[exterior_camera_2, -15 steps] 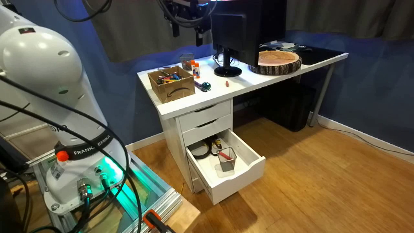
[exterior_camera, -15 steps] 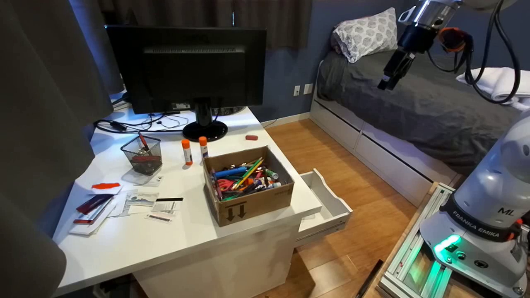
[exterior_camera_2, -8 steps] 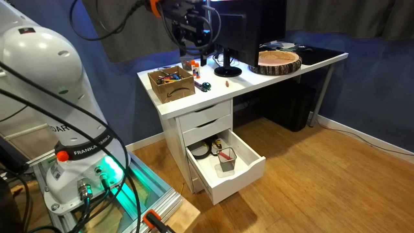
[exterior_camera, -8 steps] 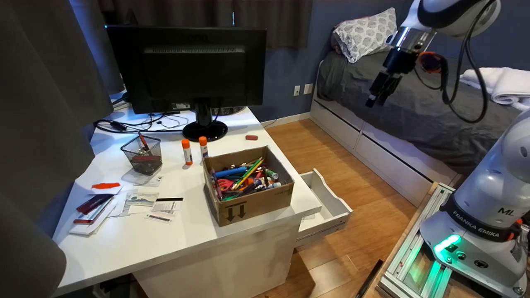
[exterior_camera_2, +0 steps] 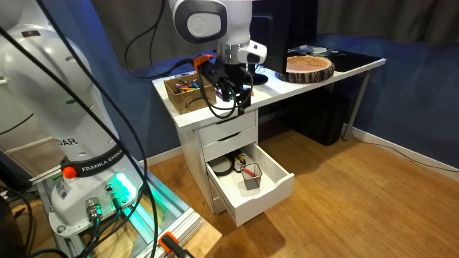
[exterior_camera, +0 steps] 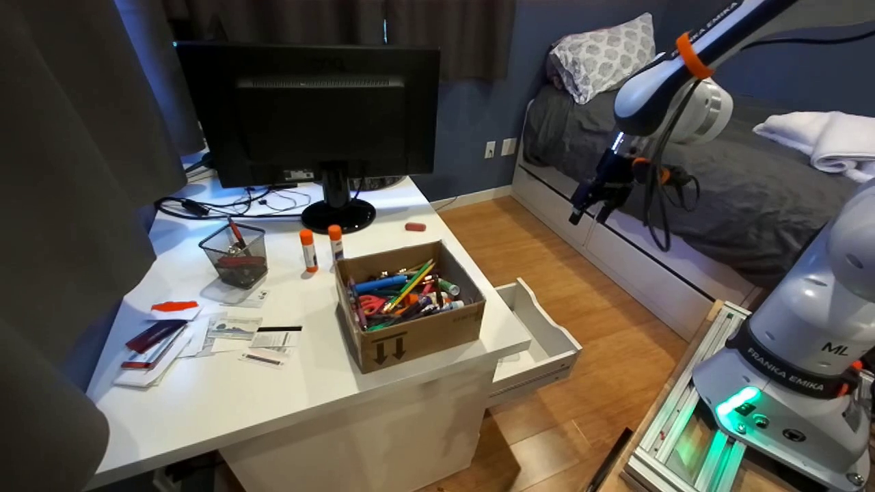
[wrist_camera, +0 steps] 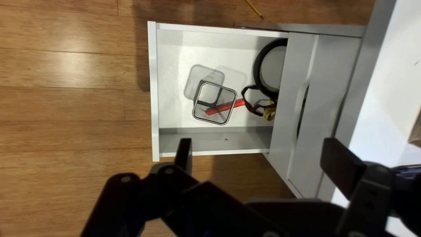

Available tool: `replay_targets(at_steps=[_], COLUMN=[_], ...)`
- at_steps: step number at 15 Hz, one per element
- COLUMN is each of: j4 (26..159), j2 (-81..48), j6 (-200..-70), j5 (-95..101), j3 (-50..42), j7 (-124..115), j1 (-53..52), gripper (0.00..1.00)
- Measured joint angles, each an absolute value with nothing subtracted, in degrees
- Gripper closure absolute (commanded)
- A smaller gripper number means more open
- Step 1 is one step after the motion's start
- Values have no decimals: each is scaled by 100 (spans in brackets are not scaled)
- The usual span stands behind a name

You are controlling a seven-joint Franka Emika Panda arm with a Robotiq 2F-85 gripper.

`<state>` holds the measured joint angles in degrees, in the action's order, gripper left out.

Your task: Remove the cup from the drawer

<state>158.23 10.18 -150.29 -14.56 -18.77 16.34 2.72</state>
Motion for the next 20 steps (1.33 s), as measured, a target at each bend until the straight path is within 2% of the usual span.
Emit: replay_targets(at_steps=[4,12,20], j4=[15605,14521,14525], j2=[-275,-2507,-2425], j6=[-15864,-16036,-16036], j5=[-2806,-4712,-4710], j3=[-1853,-1173,-1182], j7=[2153,3753,3749], j1=[80,477,458], gripper=[0,0,0])
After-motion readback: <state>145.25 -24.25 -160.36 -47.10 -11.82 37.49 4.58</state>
